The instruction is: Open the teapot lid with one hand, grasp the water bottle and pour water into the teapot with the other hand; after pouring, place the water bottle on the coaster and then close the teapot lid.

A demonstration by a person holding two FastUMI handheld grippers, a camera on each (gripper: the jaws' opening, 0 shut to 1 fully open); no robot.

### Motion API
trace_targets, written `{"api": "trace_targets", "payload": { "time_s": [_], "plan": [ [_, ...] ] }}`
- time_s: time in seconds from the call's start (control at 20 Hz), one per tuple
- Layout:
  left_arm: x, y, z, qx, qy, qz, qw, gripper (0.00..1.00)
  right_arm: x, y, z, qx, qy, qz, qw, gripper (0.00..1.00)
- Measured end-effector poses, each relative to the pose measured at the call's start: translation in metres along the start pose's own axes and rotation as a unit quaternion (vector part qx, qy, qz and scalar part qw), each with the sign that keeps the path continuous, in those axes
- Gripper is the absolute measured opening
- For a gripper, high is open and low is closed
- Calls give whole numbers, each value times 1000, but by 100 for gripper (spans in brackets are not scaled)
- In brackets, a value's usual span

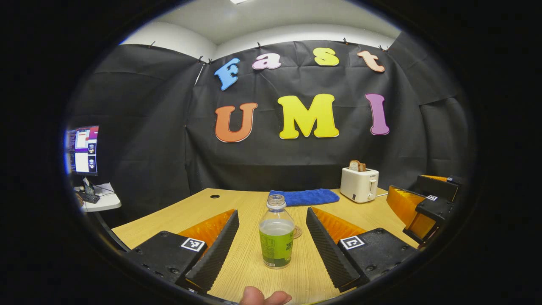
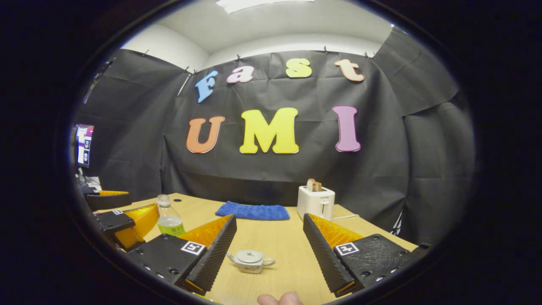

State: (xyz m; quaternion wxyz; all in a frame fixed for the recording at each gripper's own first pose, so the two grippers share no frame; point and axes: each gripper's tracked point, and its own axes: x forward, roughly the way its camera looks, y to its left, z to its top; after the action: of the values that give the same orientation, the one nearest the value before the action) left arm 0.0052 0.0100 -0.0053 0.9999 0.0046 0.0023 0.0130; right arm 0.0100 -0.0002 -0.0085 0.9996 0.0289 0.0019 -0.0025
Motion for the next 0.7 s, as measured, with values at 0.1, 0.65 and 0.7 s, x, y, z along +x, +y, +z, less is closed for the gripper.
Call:
{"api": "trace_targets", "payload": {
  "time_s": [0.1,0.65,0.7],
  "plan": [
    [0,0,-1,1,2,0,1000,99,2,1,0,2,0,1,1000,95],
    [4,15,-1,-7,3,12,1000,100,37,14,-46,5,26,20,999,97],
    [5,16,-1,-8,4,13,1000,99,42,18,-54,5,34,25,999,95]
  ]
}}
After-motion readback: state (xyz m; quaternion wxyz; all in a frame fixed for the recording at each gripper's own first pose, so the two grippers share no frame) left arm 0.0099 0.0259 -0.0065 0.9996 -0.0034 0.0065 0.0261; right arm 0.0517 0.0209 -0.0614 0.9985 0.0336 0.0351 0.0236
